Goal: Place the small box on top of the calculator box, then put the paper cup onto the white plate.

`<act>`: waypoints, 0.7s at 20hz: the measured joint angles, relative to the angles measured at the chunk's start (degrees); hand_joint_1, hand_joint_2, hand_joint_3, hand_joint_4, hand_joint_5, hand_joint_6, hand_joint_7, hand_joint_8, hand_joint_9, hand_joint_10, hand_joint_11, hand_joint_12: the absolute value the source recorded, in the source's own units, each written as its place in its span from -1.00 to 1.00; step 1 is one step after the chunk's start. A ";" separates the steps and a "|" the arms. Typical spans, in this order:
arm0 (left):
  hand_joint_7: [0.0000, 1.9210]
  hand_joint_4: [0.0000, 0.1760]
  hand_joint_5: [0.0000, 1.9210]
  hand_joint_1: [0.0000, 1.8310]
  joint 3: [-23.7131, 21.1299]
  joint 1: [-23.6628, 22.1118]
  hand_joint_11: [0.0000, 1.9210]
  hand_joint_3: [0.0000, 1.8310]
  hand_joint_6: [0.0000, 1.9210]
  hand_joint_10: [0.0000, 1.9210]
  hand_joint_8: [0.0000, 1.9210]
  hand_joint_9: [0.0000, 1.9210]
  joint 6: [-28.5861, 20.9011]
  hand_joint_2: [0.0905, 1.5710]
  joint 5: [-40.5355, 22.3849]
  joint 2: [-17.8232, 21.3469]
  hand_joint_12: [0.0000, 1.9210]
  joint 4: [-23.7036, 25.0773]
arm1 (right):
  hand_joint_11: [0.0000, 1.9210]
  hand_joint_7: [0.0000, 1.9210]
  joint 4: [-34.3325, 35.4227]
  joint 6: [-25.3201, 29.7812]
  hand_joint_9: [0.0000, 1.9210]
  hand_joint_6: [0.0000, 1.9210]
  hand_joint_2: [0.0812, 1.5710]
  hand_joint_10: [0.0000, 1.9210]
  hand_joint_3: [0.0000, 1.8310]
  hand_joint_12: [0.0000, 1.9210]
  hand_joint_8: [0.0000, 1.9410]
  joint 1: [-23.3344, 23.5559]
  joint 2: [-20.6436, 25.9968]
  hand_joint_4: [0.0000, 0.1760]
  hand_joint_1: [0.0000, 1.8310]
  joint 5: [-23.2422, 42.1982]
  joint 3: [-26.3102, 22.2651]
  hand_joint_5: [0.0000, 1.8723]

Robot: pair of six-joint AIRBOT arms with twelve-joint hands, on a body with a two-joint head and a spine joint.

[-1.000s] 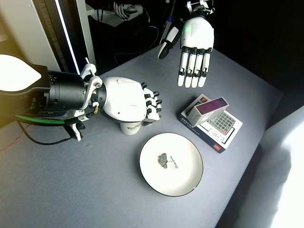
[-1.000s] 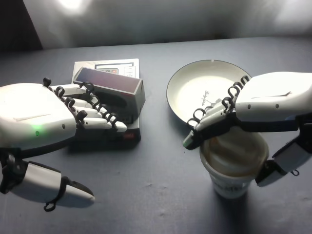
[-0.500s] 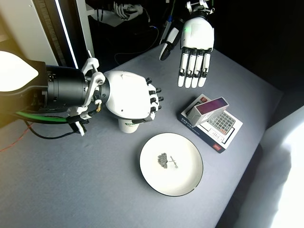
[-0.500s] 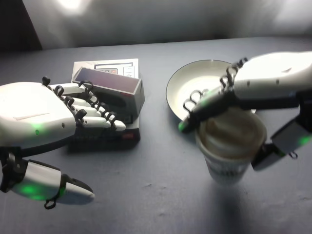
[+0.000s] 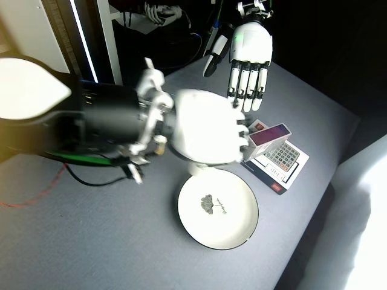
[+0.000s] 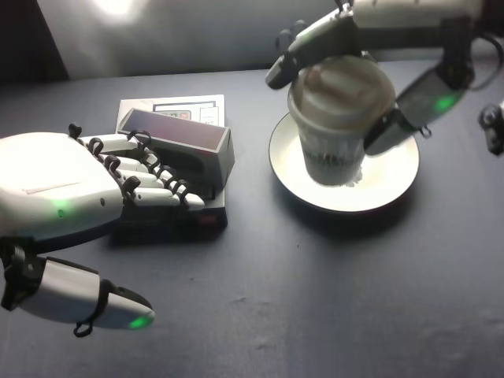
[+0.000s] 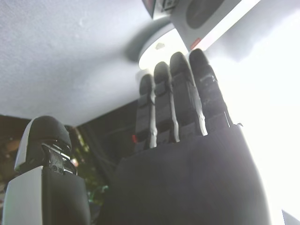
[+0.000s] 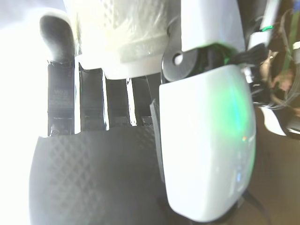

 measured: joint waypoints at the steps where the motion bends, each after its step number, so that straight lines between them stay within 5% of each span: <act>1: -0.67 -1.00 -0.72 -0.71 0.00 0.00 -1.00 -1.00 -1.00 -1.00 -1.00 -0.68 -0.02 0.39 0.00 0.00 -0.40 0.00 | -0.21 -0.06 -1.16 0.13 -0.10 0.18 0.43 0.21 -1.00 0.74 -0.04 0.00 -1.42 -1.00 0.62 0.42 2.40 -0.13; 7: -0.67 -1.00 -0.71 -0.66 0.00 0.00 -1.00 -1.00 -1.00 -1.00 -1.00 -0.67 -0.02 0.40 -0.04 -0.37 -0.36 0.39 | -0.25 -0.11 -2.34 1.11 -0.18 0.28 0.46 0.29 -1.00 0.79 0.05 -1.86 -7.61 -1.00 0.61 0.63 12.57 -0.19; 14: -0.65 -1.00 -0.70 -0.64 0.13 0.00 -1.00 -1.00 -0.99 -0.99 -0.99 -0.67 -0.02 0.42 0.00 -0.37 -0.39 0.37 | -0.26 -0.04 12.24 -10.49 -0.10 0.27 0.44 0.19 -1.00 0.77 -0.01 -6.71 -9.27 -1.00 0.62 0.24 13.09 -0.21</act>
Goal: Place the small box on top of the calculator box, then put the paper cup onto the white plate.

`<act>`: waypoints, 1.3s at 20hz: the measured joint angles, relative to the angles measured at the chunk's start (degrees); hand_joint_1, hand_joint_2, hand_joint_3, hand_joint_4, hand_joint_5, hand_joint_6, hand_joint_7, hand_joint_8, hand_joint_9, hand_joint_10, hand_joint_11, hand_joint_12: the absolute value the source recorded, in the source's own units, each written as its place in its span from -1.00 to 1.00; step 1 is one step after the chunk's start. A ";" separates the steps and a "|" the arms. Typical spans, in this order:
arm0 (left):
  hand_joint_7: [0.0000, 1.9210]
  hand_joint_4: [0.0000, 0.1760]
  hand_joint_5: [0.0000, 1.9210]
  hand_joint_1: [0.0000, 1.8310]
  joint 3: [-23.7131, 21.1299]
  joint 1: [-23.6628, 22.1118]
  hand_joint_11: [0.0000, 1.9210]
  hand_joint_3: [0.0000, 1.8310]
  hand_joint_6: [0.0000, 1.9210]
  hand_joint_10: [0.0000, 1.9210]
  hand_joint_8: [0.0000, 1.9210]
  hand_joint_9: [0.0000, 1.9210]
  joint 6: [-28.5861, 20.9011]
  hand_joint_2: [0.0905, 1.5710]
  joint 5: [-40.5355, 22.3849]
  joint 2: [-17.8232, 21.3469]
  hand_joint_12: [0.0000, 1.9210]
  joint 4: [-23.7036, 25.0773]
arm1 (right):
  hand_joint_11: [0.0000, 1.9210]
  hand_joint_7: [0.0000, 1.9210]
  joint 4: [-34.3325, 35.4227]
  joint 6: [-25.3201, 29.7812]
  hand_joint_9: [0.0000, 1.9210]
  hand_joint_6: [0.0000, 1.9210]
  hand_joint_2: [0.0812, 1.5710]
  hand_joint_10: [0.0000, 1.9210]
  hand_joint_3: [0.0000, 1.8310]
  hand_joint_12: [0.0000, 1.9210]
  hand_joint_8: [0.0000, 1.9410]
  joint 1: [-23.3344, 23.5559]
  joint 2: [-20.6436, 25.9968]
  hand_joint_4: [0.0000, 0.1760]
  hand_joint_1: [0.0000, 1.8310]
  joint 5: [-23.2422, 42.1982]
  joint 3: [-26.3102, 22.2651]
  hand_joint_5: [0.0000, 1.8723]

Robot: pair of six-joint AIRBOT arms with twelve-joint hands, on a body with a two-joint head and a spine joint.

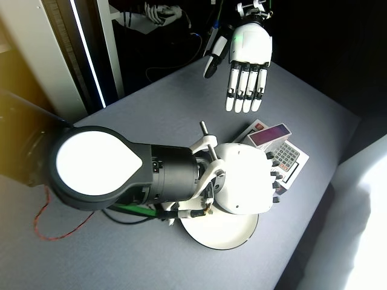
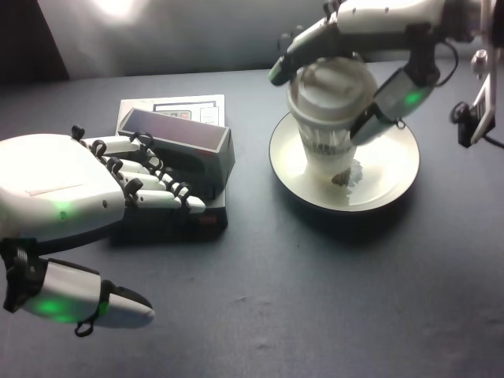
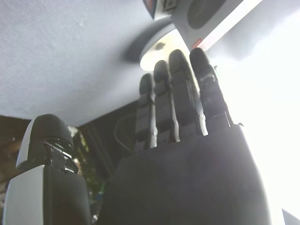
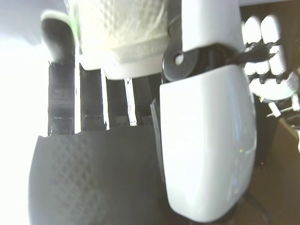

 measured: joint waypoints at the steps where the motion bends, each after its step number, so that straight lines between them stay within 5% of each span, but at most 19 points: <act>1: -0.65 -1.00 -0.70 -0.64 0.00 0.00 -1.00 -1.00 -0.99 -0.99 -0.99 -0.67 0.00 0.42 -0.02 0.00 -0.39 0.02 | -0.26 -0.04 2.25 -1.25 -0.10 0.27 0.44 0.19 -1.00 0.77 -0.01 -0.68 0.02 -1.00 0.62 -0.09 0.00 -0.21; 5: -0.69 -1.00 -0.75 -0.66 0.00 -0.35 -1.00 -0.99 -1.00 -1.00 -0.99 -0.70 0.02 0.44 -0.02 -0.13 -0.47 0.24 | -0.31 -0.11 11.56 -5.55 -0.17 0.39 0.48 0.29 -0.99 0.83 0.12 -3.06 0.20 -1.00 0.62 -0.63 0.52 -0.31; 6: -0.65 -1.00 -0.71 -0.67 0.00 -0.35 -1.00 -1.00 -1.00 -1.00 -1.00 -0.65 0.02 0.43 0.00 -0.13 -0.34 0.26 | -0.53 -0.17 12.09 -6.14 -0.25 -0.57 0.48 0.54 -1.00 0.27 0.25 -3.23 0.17 -1.00 0.60 -0.26 0.68 -0.24; 7: -0.66 -1.00 -0.71 -0.66 0.00 -0.35 -1.00 -1.00 -1.00 -1.00 -1.00 -0.66 0.02 0.43 -0.02 -0.22 -0.38 0.24 | -0.59 -0.23 12.52 -6.40 -0.28 -0.82 0.47 -0.46 -1.00 0.20 -0.37 -3.48 0.17 -1.00 0.48 0.31 0.90 -0.21; 8: -0.67 -1.00 -0.72 -0.64 0.00 -0.35 -1.00 -1.00 -1.00 -1.00 -1.00 -0.67 0.00 0.43 -0.04 -0.24 -0.38 0.28 | -0.66 -0.16 13.11 -6.54 -0.23 -0.95 0.44 -0.80 -1.00 0.19 -0.90 -3.78 0.17 -1.00 0.46 0.50 1.07 -0.22; 21: -0.65 -1.00 -0.70 -0.68 0.07 -0.42 -1.00 -1.00 -1.00 -1.00 -1.00 -0.67 0.02 0.43 -0.02 -0.24 -0.39 0.37 | -0.99 -0.47 13.99 -7.72 -0.50 -1.00 0.22 -1.00 -1.00 0.26 -1.00 -4.48 0.31 -1.00 0.20 1.55 1.25 -0.54; 23: -0.65 -1.00 -0.70 -0.65 0.07 -0.42 -1.00 -1.00 -1.00 -1.00 -1.00 -0.66 0.00 0.42 0.00 -0.24 -0.39 0.33 | -1.00 -0.52 13.55 -7.82 -0.54 -1.00 0.18 -1.00 -1.00 0.20 -1.00 -4.50 0.31 -1.00 0.14 1.40 1.25 -0.59; 26: -0.66 -1.00 -0.70 -0.62 0.04 -0.42 -1.00 -1.00 -1.00 -0.99 -0.99 -0.67 0.00 0.42 -0.02 -0.24 -0.41 0.20 | -1.00 -0.80 13.03 -7.98 -0.76 -1.00 0.07 -1.00 -1.00 -0.27 -1.00 -5.11 0.31 -1.00 -0.14 1.09 1.25 -0.86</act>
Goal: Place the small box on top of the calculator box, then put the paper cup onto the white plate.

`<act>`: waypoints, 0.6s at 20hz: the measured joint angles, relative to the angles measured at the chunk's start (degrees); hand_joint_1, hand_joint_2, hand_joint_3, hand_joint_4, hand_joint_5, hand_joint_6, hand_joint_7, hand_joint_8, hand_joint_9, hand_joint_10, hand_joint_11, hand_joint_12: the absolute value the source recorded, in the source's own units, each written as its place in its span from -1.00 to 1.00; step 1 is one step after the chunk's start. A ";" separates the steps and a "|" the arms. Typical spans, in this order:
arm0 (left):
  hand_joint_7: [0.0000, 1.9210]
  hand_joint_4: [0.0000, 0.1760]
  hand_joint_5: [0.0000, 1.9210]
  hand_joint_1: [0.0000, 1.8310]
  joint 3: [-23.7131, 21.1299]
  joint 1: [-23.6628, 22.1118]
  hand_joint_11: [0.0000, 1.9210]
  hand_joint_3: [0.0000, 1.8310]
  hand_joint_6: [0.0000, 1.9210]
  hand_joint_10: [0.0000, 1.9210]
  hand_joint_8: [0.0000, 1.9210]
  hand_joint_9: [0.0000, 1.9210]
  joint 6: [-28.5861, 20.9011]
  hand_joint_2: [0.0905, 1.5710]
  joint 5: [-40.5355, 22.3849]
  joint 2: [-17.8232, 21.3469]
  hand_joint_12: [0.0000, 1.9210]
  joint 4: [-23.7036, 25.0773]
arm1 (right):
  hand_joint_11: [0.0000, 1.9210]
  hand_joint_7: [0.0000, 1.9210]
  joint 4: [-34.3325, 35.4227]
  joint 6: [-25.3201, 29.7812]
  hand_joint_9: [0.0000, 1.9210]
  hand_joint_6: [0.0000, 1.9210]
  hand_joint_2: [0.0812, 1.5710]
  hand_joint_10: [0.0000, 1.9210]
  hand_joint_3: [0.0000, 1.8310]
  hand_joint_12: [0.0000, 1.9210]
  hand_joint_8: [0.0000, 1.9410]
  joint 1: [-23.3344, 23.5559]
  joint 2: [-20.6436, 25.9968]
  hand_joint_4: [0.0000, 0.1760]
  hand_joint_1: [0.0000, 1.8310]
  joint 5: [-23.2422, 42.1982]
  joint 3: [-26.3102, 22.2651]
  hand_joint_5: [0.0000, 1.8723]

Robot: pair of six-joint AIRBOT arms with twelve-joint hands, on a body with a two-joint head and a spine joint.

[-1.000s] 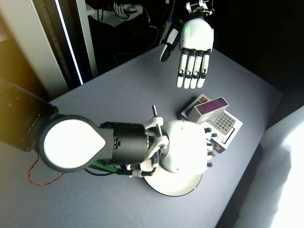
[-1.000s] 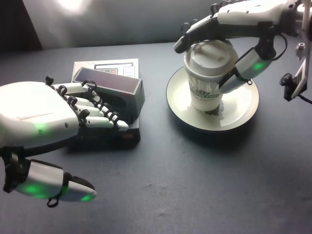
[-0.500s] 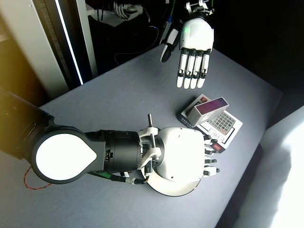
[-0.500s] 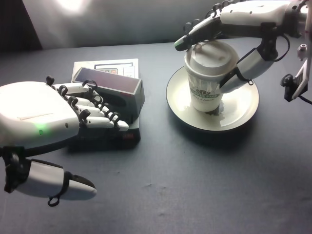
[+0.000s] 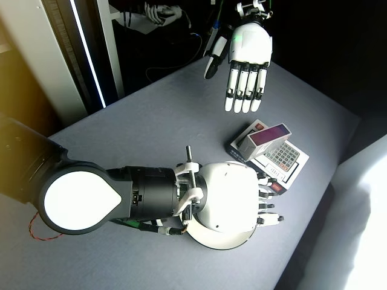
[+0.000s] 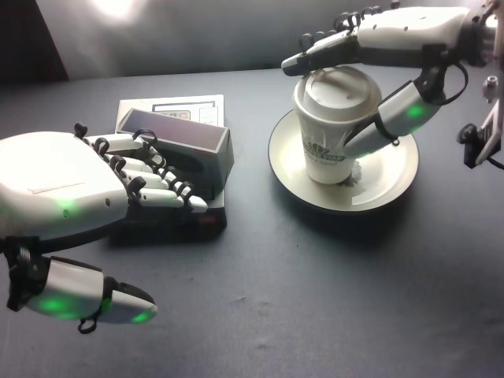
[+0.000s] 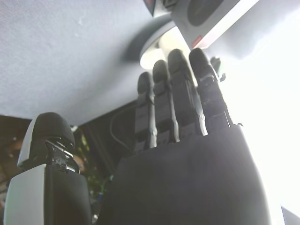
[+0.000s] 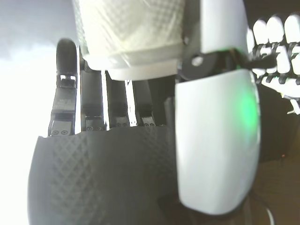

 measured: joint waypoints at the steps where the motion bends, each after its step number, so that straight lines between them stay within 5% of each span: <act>1: -0.65 -1.00 -0.71 -0.62 0.00 0.00 -1.00 -1.00 -1.00 -0.99 -0.99 -0.65 0.00 0.42 0.00 0.00 -0.41 -0.04 | -1.00 -0.83 -0.28 0.00 -0.78 -1.00 0.05 -1.00 -1.00 -0.32 -1.00 -0.26 -0.02 -1.00 -0.16 -0.09 0.00 -0.88; 12: -0.66 -1.00 -0.71 -0.64 0.00 0.00 -1.00 -1.00 -1.00 -1.00 -1.00 -0.67 0.00 0.43 0.02 0.00 -0.41 -0.22 | -1.00 -0.98 -1.55 0.98 -0.94 -1.00 -0.03 -1.00 -1.00 -0.67 -1.00 -0.76 0.26 -1.00 -0.26 -0.04 0.00 -1.00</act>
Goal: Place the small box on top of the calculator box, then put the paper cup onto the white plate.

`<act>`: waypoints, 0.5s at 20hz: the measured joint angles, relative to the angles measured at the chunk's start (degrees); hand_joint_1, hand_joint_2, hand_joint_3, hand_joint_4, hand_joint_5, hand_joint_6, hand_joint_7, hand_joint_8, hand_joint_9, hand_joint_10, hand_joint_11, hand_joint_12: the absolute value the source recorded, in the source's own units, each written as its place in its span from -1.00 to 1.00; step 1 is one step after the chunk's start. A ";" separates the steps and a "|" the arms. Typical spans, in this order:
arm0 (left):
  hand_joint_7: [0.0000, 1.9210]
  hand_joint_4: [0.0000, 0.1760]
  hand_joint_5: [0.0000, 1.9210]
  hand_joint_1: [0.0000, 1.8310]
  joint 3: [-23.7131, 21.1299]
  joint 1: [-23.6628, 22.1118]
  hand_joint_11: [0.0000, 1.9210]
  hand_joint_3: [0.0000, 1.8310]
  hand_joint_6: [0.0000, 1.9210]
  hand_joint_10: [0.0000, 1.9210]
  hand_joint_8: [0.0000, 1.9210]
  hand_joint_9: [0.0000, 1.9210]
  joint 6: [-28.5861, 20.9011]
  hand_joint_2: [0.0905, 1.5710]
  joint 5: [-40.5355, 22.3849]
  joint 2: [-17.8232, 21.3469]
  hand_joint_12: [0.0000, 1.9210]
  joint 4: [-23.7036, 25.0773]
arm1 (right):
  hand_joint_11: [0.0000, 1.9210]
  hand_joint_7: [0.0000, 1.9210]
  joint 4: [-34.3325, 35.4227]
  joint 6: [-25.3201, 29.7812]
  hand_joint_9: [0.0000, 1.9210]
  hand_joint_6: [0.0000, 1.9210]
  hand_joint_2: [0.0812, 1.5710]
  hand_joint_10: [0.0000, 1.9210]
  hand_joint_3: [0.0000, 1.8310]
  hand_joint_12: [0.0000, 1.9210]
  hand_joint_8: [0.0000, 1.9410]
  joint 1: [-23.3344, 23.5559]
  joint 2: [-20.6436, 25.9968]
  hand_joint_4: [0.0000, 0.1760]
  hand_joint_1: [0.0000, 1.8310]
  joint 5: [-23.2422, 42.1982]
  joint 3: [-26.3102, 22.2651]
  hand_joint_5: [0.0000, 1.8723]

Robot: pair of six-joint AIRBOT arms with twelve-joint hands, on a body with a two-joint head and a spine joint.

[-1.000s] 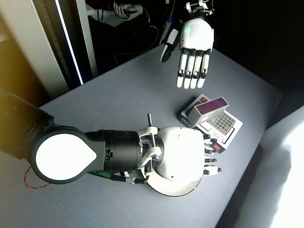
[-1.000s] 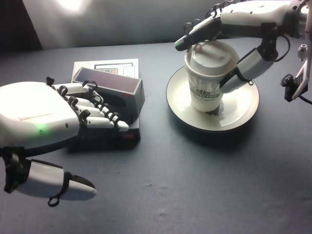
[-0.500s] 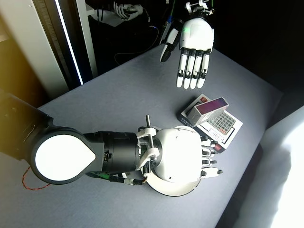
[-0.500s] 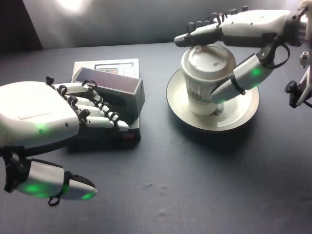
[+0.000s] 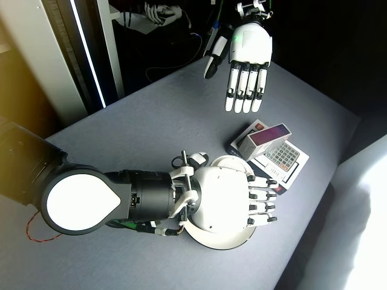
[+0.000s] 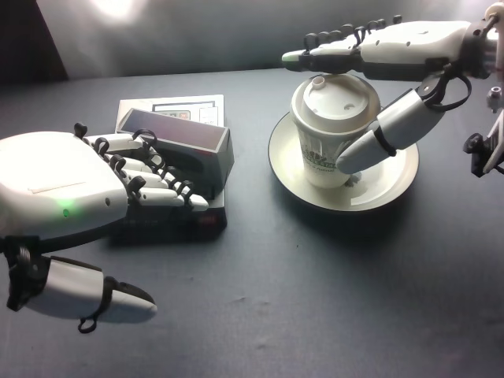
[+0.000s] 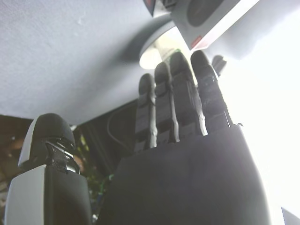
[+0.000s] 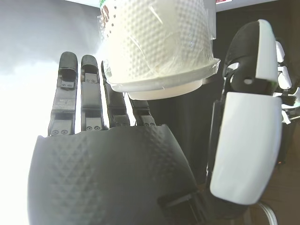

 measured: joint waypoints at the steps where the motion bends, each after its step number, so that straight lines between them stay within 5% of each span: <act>1: -0.66 -1.00 -0.70 -0.64 0.00 0.00 -1.00 -1.00 -1.00 -1.00 -1.00 -0.66 0.00 0.42 -0.02 0.00 -0.41 -0.02 | -1.00 -0.96 -0.11 0.94 -0.92 -1.00 -0.04 -1.00 -1.00 -0.62 -1.00 0.07 0.31 -1.00 -0.30 0.26 -0.02 -1.00; 10: -0.65 -1.00 -0.71 -0.63 0.02 -0.28 -1.00 -1.00 -1.00 -0.99 -1.00 -0.65 0.00 0.43 0.00 0.02 -0.45 -0.22 | -1.00 -1.00 -3.54 1.75 -1.00 -1.00 -0.12 -1.00 -1.00 -0.83 -1.00 2.95 8.46 -1.00 -0.36 2.23 -8.81 -1.00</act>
